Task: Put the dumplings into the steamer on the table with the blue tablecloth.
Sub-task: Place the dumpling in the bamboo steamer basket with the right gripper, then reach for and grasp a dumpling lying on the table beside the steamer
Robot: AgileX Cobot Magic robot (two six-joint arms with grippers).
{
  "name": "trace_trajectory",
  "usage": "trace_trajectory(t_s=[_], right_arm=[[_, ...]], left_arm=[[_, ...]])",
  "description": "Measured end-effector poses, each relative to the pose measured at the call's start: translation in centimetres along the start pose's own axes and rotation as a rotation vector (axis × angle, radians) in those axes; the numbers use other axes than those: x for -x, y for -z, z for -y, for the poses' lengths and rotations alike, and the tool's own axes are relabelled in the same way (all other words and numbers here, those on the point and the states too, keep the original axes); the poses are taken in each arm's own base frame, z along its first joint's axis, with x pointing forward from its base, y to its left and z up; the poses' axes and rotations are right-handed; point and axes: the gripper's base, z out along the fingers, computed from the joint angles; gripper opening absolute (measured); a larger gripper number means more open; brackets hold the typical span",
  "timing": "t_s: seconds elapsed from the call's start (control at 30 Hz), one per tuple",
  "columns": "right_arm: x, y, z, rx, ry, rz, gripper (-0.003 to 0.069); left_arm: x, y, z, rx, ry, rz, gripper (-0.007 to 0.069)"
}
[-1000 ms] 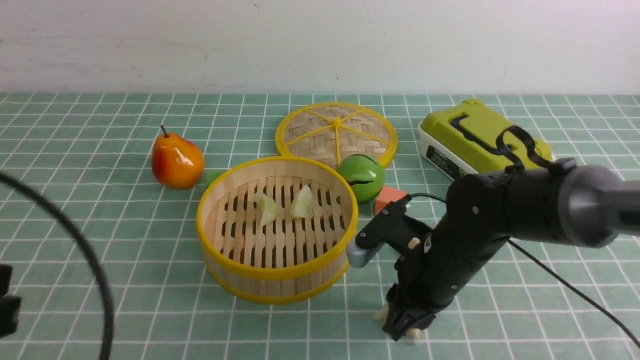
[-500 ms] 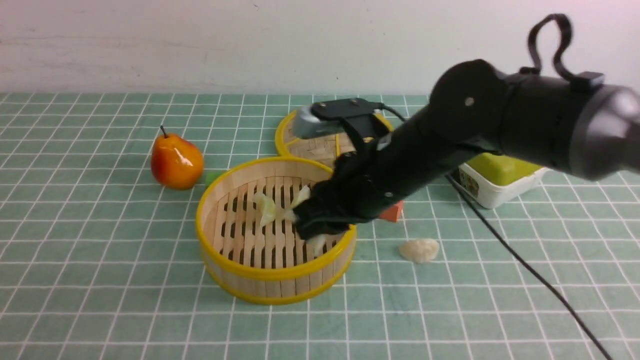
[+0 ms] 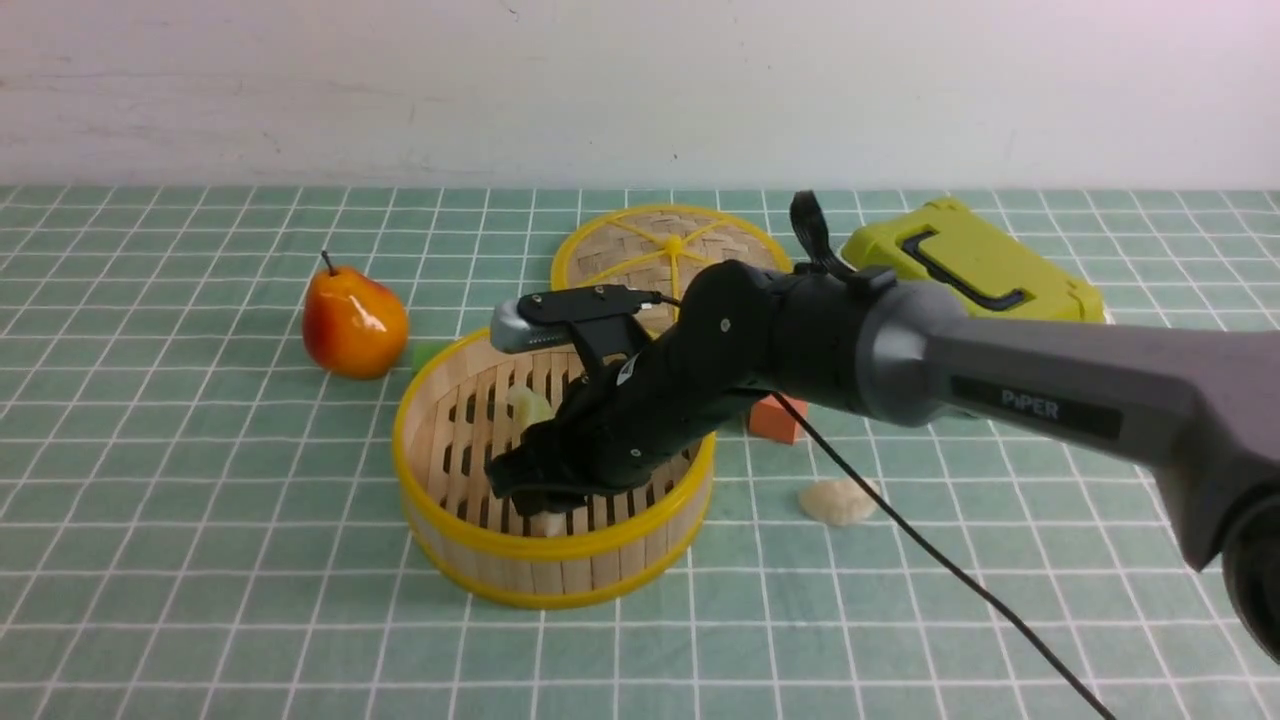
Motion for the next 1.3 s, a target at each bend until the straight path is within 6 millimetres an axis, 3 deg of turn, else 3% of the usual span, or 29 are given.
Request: trace_trajectory(t_s=[0.17,0.27,0.4,0.5,0.7,1.1,1.23,1.3], right_arm=[[0.8,1.8,0.2,0.003,-0.018,0.018,0.0461],[1.9,5.0,1.0,0.001,-0.018,0.016,0.0494],[3.2,10.9,3.5,-0.061,-0.07,0.006,0.0498],[2.8,13.3,6.9,-0.169,-0.059,-0.077,0.0494],[0.4,11.8,11.2,-0.308,0.104,-0.247,0.0473],[-1.8,6.8,13.6,-0.22,0.451,-0.407,0.0464],[-2.2,5.9,14.0,-0.193,0.518,-0.433,0.0384],[-2.3,5.9,14.0,-0.185,0.519,-0.44,0.0288]], left_arm=[[0.0,0.0,0.0,0.0,0.0,-0.001,0.0118],[0.0,0.0,0.0,0.0,0.0,-0.001,0.0118],[-0.1,-0.1,0.1,-0.006,-0.001,0.005,0.0118],[-0.3,-0.4,0.2,-0.025,-0.006,0.021,0.0118],[-0.3,-0.4,0.2,-0.028,-0.011,0.028,0.0118],[-0.3,-0.5,0.2,-0.022,-0.022,0.032,0.0118],[-0.3,-0.5,0.2,-0.021,-0.023,0.033,0.0118],[-0.3,-0.5,0.2,-0.021,-0.024,0.034,0.0118]])
